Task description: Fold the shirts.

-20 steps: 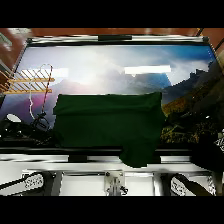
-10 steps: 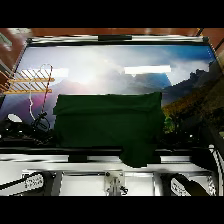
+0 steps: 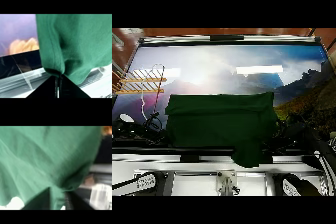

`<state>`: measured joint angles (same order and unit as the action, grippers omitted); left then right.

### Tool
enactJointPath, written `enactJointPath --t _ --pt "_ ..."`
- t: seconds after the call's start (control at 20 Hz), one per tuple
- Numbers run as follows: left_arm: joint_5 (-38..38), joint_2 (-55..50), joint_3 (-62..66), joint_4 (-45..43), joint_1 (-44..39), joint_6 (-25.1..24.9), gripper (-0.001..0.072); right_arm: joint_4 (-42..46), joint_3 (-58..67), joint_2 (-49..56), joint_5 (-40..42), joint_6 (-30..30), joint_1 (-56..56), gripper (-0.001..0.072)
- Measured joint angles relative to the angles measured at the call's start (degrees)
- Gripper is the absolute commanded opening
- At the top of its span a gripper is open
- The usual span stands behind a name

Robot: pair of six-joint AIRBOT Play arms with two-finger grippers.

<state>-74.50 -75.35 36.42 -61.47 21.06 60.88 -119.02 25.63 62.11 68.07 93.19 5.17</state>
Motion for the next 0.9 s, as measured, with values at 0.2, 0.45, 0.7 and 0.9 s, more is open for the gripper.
enactJointPath --t 0.2,0.45,0.7,0.9 --pt "0.2 0.1 0.2 0.0 0.0 -1.0 0.0035 0.2 1.5 -0.3 -0.7 -1.9 -1.6 0.0060" --pt "-0.5 3.4 5.7 0.9 0.0 -4.2 0.0034 0.1 12.5 -4.1 4.0 2.1 -2.0 0.0060" --pt "1.7 5.6 16.2 4.2 -0.7 -5.4 0.0034 0.5 26.1 -5.1 -0.6 3.5 -2.2 0.0059" --pt "6.9 0.6 24.3 6.1 -3.6 -2.6 0.0034 0.6 34.2 0.9 -7.9 3.5 -2.2 0.0059"
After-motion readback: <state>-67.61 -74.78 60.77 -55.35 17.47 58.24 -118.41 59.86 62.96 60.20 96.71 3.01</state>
